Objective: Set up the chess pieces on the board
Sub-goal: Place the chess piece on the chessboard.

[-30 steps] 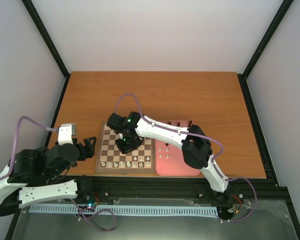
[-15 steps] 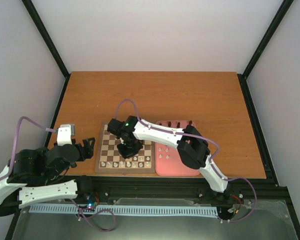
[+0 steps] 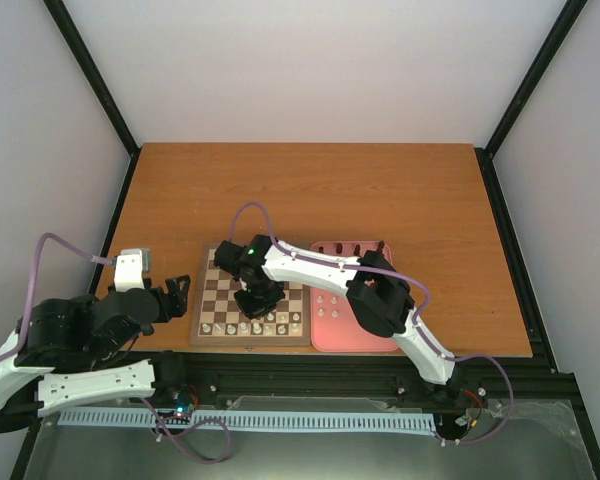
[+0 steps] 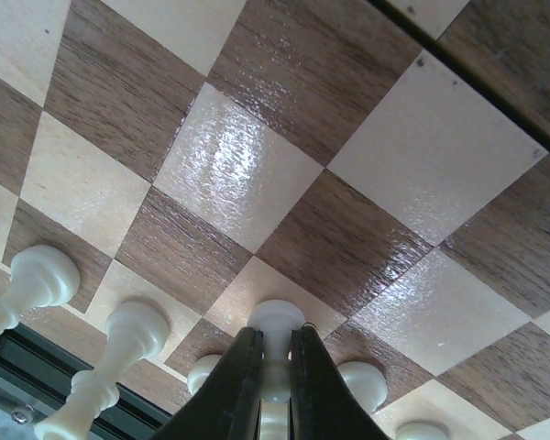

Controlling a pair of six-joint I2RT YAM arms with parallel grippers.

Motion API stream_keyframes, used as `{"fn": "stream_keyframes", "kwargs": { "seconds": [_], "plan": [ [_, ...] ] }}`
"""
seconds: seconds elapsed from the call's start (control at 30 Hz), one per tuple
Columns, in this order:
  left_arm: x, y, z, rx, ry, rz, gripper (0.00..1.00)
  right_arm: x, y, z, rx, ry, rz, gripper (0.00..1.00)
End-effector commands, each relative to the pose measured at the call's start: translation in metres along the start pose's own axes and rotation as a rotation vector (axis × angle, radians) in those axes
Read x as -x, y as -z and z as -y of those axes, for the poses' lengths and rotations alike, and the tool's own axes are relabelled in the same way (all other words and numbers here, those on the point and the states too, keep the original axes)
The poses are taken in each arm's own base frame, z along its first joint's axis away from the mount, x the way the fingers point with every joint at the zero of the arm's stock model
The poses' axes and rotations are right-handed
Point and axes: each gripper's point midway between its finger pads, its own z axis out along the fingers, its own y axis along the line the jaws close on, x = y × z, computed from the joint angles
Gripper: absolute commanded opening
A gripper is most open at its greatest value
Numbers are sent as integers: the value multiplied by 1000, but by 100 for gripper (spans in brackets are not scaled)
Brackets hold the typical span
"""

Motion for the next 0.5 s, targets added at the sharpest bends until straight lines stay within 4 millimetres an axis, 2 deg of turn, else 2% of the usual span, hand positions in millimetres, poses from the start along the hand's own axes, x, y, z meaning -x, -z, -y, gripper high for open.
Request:
{"fn": "stream_keyframes", "kwargs": {
  "seconds": [0.0, 0.1, 0.23, 0.47],
  "plan": [
    [2, -1, -1, 13, 8, 14, 100, 4, -8, 3, -20, 6, 0, 5],
    [1, -1, -1, 13, 6, 13, 100, 4, -8, 4, -18, 7, -7, 8],
    [0, -3, -1, 15, 4, 11, 100, 5, -3, 3, -15, 12, 9, 20],
    [0, -4, 2, 10, -1, 12, 100, 25, 26, -8, -1, 34, 106, 24]
  ]
}}
